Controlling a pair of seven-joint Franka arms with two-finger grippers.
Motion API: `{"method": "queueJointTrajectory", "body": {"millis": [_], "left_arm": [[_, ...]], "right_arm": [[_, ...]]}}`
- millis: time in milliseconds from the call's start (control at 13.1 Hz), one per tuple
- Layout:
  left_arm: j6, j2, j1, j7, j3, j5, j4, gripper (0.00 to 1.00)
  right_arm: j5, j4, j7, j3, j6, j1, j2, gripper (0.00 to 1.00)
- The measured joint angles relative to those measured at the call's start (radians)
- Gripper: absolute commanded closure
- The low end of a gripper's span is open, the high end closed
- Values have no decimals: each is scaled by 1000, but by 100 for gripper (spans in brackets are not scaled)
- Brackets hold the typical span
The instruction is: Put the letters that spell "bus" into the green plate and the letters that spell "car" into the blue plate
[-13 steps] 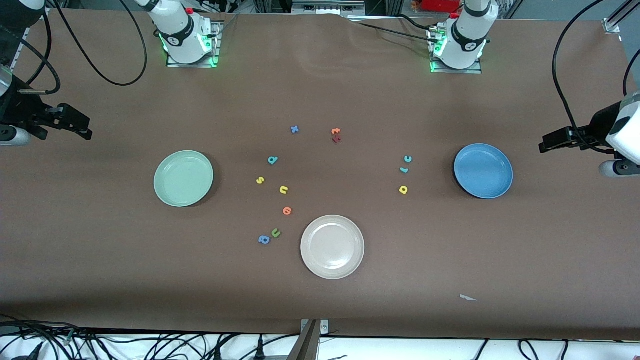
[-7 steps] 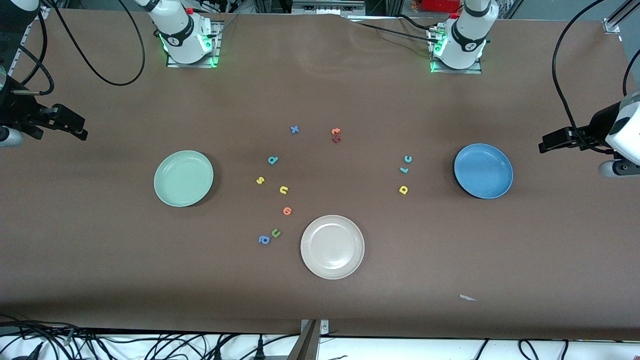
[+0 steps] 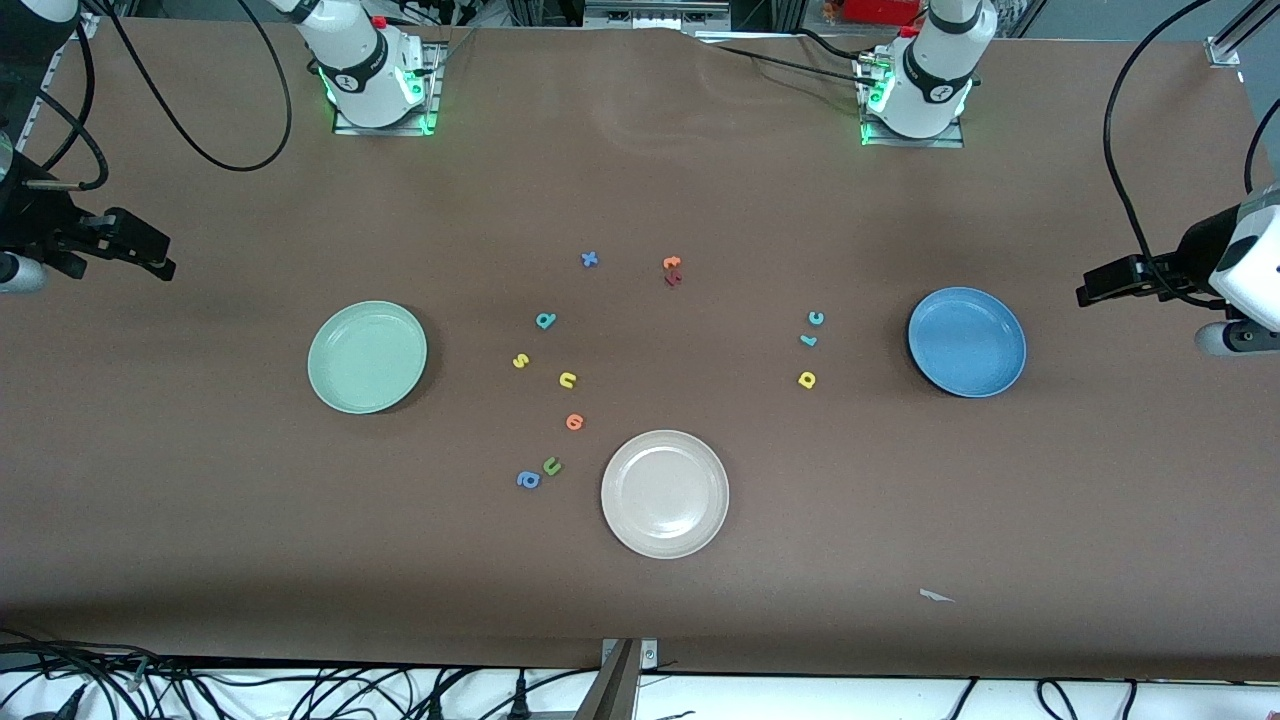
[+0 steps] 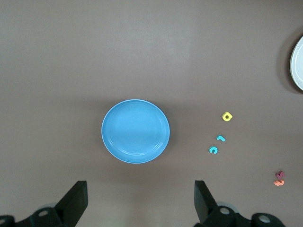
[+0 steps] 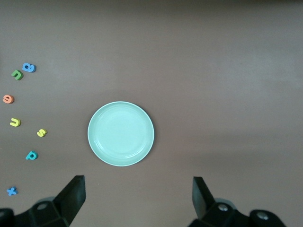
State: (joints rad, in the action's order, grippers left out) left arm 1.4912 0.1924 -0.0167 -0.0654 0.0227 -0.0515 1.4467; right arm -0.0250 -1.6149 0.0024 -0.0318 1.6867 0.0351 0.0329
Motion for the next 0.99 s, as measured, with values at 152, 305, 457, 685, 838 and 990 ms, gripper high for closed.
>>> {"method": "queueJointTrajectory", "body": {"millis": [152,305,457,685,838,990], "left_arm": [[0,1,0,0,0,0,0,1],[0,1,0,0,0,0,1,2],[0,1,0,0,0,0,2,1],[0,1,0,0,0,0,3,1],[0,1,0,0,0,0,3,1],[0,1,0,0,0,0,5,1]], "right_arm": [[0,0,0,0,0,0,0,0],[0,0,0,0,-1,0,0,0],[0,0,0,0,-2,0,0,0],[0,0,0,0,-4,0,0,0],[0,0,0,0,-4,0,0,0],[0,0,0,0,-4,0,0,0]]}}
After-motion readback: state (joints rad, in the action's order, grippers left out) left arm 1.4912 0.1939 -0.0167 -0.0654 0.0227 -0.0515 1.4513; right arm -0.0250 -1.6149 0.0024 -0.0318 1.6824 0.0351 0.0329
